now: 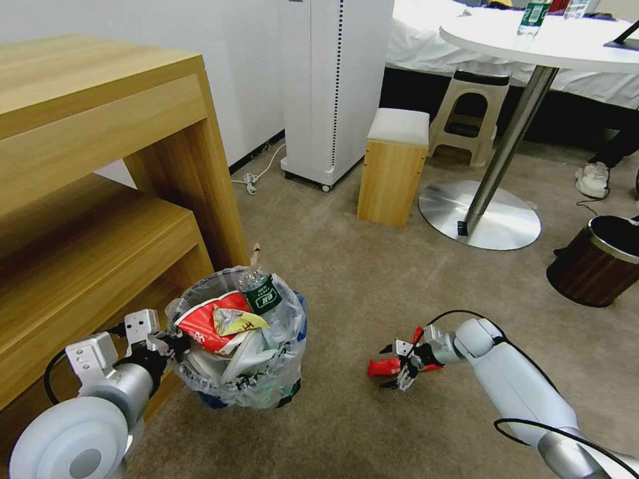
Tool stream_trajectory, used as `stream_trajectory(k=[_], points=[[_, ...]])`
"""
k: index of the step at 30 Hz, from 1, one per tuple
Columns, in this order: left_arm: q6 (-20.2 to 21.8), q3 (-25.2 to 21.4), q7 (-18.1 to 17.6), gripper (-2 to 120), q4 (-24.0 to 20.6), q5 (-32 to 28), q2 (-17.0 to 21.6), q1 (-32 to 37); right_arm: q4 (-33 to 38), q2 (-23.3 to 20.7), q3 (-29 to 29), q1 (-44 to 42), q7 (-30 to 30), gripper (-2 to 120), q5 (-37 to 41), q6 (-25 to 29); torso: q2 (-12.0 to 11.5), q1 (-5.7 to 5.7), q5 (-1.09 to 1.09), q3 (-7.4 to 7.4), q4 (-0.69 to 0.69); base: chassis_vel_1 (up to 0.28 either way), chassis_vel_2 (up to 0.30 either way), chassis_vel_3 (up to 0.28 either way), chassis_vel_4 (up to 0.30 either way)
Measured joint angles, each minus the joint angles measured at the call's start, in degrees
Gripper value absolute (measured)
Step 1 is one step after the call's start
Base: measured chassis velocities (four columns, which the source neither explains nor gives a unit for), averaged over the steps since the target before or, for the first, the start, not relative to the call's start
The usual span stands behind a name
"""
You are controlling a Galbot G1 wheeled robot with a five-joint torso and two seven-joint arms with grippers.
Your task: Pick up the trash bin and place the garbage on the floor into it.
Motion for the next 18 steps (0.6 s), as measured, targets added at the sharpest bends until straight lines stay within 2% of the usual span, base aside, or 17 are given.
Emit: stream_trajectory(k=[18], points=[[-0.15,0.14,0.52,1,0.23,-0.21,0.43,-0.27,-7.48,2.28,2.7,1.46,1.66,100,-4.38,1.46,0.0,0.0,0.0,0.0,0.0,0.0,0.0,0.0,0.0]])
